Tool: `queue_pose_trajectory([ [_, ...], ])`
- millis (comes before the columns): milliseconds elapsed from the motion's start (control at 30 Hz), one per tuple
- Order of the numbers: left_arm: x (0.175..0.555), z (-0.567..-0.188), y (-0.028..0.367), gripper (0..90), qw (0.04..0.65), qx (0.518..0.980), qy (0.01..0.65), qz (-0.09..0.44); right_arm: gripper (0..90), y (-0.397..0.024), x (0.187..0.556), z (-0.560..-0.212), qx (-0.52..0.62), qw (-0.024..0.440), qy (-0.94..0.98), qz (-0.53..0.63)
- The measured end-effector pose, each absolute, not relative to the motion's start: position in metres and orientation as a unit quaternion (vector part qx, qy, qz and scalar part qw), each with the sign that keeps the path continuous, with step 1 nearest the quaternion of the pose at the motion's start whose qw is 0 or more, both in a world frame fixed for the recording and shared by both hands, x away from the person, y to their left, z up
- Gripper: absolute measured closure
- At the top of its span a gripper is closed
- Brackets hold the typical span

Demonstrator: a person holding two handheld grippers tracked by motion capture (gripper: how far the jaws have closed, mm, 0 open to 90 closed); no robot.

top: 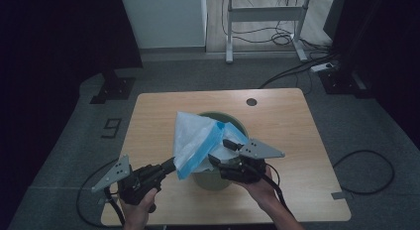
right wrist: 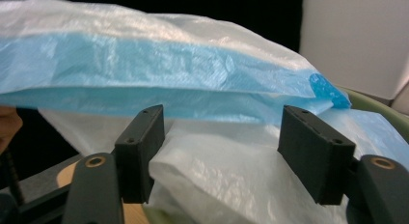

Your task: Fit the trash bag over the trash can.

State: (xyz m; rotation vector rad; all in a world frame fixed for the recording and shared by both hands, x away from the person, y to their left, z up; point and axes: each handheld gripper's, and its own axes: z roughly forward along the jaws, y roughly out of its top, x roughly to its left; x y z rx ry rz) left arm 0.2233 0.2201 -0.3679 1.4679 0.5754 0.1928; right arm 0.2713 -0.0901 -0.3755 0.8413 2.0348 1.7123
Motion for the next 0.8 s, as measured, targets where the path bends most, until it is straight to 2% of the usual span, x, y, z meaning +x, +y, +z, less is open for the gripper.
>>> queue_pose_trajectory([
  [167,0.227,-0.368,0.220,89.0,0.703,0.659,0.254,0.078,31.2,-0.084,0.283,-0.370,0.271,0.165,0.740,0.593],
  [300,0.228,-0.368,0.221,89.0,0.709,0.654,0.254,0.072,44.5,-0.075,0.285,-0.373,0.280,0.176,0.754,0.568],
  [400,0.227,-0.369,0.221,89.0,0.711,0.652,0.254,0.072,60.3,-0.071,0.285,-0.377,0.292,0.186,0.754,0.558],
  [600,0.227,-0.368,0.223,89.0,0.716,0.646,0.255,0.074,81.4,-0.067,0.286,-0.376,0.286,0.192,0.760,0.552],
  [667,0.227,-0.369,0.224,89.0,0.718,0.641,0.259,0.077,87.1,-0.068,0.286,-0.375,0.283,0.193,0.759,0.554],
  [800,0.227,-0.371,0.227,89.0,0.723,0.629,0.274,0.087,88.7,-0.074,0.283,-0.374,0.278,0.204,0.750,0.564],
])
